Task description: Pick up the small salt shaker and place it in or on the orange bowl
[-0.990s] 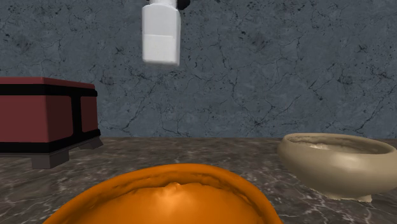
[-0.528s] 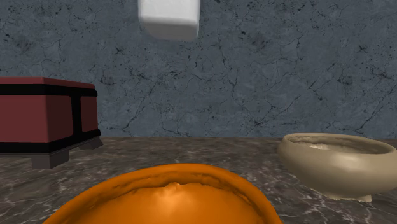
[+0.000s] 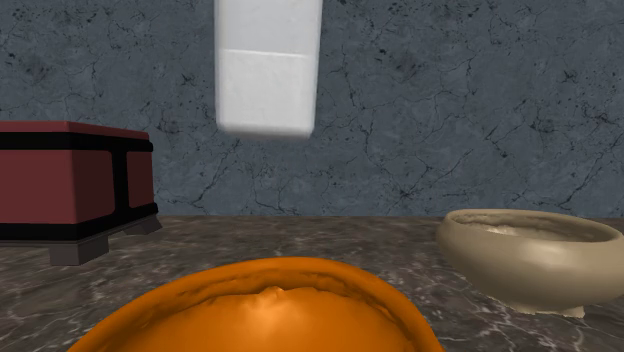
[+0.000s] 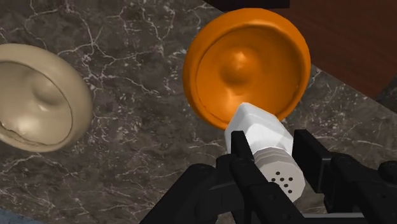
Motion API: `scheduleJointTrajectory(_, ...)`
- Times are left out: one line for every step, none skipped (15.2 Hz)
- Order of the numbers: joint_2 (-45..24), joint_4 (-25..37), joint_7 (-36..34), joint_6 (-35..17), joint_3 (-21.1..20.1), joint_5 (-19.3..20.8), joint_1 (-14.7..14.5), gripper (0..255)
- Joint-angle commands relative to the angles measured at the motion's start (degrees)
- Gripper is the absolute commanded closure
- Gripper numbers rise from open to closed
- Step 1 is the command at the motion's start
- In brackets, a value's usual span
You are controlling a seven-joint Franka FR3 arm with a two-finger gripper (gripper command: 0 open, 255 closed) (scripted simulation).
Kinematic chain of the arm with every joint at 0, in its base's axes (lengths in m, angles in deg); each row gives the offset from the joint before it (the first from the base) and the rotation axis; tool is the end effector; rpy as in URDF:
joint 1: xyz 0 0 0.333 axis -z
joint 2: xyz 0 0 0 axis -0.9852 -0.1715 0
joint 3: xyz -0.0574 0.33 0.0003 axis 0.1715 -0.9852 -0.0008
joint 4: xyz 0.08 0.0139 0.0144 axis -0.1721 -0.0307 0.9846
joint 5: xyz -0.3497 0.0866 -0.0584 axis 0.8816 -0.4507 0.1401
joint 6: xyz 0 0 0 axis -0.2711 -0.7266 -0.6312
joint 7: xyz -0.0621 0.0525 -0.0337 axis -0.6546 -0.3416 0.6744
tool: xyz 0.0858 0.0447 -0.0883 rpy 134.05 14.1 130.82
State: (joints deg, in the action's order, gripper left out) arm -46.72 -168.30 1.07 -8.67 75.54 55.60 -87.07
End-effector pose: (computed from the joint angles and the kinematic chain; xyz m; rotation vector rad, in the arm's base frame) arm 0.2399 0.0650 0.7055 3.1213 -0.0094 0.2202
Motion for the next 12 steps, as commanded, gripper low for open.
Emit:
scheduleJointTrajectory(0.73,-2.13,-0.02,-1.41,-0.03,-0.05,-0.05,255)
scheduleJointTrajectory(1.18,-3.24,-0.02,-2.08,-0.03,-0.08,-0.07,255)
scheduleJointTrajectory(1.61,-4.34,-0.03,-2.75,-0.04,-0.10,-0.10,255)
scheduleJointTrajectory(2.05,-5.45,-0.04,-3.41,-0.05,-0.13,-0.13,255)
scheduleJointTrajectory(2.46,-6.51,-0.04,-4.07,-0.07,-0.16,-0.15,255)
scheduleJointTrajectory(2.86,-7.58,-0.05,-4.73,-0.08,-0.19,-0.18,255)
scheduleJointTrajectory(3.26,-8.64,-0.06,-5.39,-0.09,-0.22,-0.21,255)
scheduleJointTrajectory(3.65,-9.69,-0.07,-6.05,-0.10,-0.24,-0.23,255)
scheduleJointTrajectory(4.03,-10.72,-0.08,-6.71,-0.12,-0.27,-0.26,255)
scheduleJointTrajectory(4.41,-11.75,-0.09,-7.36,-0.14,-0.30,-0.29,255)
scheduleJointTrajectory(4.78,-12.80,-0.10,-8.04,-0.15,-0.33,-0.31,255)
scheduleJointTrajectory(4.79,-12.81,-0.10,-8.04,-0.15,-0.33,-0.31,255)
